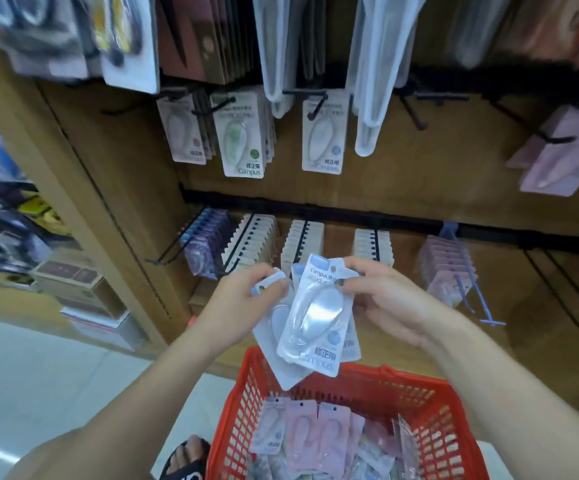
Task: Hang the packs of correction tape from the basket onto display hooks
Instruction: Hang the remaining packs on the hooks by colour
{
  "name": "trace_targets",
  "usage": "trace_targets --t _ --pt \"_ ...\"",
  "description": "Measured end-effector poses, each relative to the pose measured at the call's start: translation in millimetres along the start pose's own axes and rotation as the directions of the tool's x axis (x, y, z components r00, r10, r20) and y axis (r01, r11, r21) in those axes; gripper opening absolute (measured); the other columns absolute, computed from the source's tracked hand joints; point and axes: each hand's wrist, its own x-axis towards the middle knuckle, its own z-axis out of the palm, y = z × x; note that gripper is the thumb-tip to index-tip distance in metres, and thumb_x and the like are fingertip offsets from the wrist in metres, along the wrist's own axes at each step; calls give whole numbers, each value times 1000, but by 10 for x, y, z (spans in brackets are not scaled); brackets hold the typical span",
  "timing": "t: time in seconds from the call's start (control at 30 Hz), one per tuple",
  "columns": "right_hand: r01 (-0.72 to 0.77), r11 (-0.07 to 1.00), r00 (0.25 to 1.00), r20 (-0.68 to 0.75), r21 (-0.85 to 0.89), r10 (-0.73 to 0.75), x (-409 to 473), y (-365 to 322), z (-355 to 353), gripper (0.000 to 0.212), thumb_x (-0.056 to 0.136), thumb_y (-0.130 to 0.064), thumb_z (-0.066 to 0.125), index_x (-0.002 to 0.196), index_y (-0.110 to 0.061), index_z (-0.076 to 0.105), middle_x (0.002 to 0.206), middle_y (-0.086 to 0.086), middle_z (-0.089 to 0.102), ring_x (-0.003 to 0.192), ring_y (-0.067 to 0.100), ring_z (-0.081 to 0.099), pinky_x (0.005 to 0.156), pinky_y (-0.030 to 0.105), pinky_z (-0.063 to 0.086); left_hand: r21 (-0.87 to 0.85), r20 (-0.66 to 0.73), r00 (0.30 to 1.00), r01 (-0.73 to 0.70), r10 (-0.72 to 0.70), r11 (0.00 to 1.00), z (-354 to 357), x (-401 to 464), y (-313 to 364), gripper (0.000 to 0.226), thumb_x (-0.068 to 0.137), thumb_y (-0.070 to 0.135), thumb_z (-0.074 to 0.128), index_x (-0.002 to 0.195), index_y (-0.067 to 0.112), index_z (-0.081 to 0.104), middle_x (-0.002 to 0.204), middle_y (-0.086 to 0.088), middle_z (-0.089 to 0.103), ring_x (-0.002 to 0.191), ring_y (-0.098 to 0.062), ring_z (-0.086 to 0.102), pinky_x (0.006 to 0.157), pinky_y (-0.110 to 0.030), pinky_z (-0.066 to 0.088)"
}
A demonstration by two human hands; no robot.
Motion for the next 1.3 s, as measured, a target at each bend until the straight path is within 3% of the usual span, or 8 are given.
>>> trace_targets --t 0.1,0.23,0.47,0.67,0.73,0.87,1.13,1.3 --pt "1 1000 1000 -6 -13 -1 90 -141 80 34 102 -1 50 127 -13 69 120 11 77 105 24 71 93 39 51 -46 -62 998 23 -26 999 -75 52 -14 28 105 29 57 78 22 63 75 10 61 73 -9 56 66 -25 40" --pt "-1 1000 1000 6 -9 1 188 -255 156 38 101 -1 46 125 -16 71 120 11 77 112 27 71 101 44 51 -17 -122 993 -4 2 1000 -93 103 -17 36 107 30 54 71 24 55 65 14 54 67 -2 51 60 -17 35" --pt "-13 999 997 79 -42 16 257 -349 164 44 99 5 41 125 -13 73 118 10 77 101 21 72 79 30 54 51 -148 989 -22 29 998 -103 255 -61 35 108 32 49 84 13 67 80 0 68 80 -13 60 66 -21 41" --pt "-58 998 995 82 11 57 355 -342 192 43 99 4 45 125 -14 74 125 18 73 126 41 63 102 50 52 -63 -143 990 7 -16 998 -122 278 50 49 111 33 41 65 15 39 53 11 37 53 -5 38 53 -22 29" --pt "-73 996 996 64 56 70 384 -333 200 42 98 4 46 125 -13 74 126 23 72 123 44 64 106 56 50 -112 -116 993 13 -26 994 -122 272 85 51 110 41 43 64 18 40 53 13 39 53 -4 39 54 -21 31" --pt "-65 986 998 -10 154 67 382 -336 237 32 100 5 48 119 -6 71 105 20 74 96 31 68 79 42 56 -71 -29 999 -32 30 997 -117 288 64 42 106 44 50 79 13 60 77 1 62 69 -6 51 63 -20 37" --pt "-33 988 988 -145 153 56 360 -314 294 1 105 -6 53 106 -7 53 63 0 71 59 14 70 53 32 55 -139 -6 1000 -29 29 990 -107 324 51 45 111 35 42 77 8 49 62 14 45 58 -4 40 56 -21 32" --pt "67 996 960 -275 53 -50 337 -296 366 7 103 -15 62 107 -9 60 105 19 75 81 32 76 73 47 56 -83 -46 998 -49 45 995 -95 382 39 42 112 32 41 73 17 48 61 15 48 58 -3 43 56 -21 31"
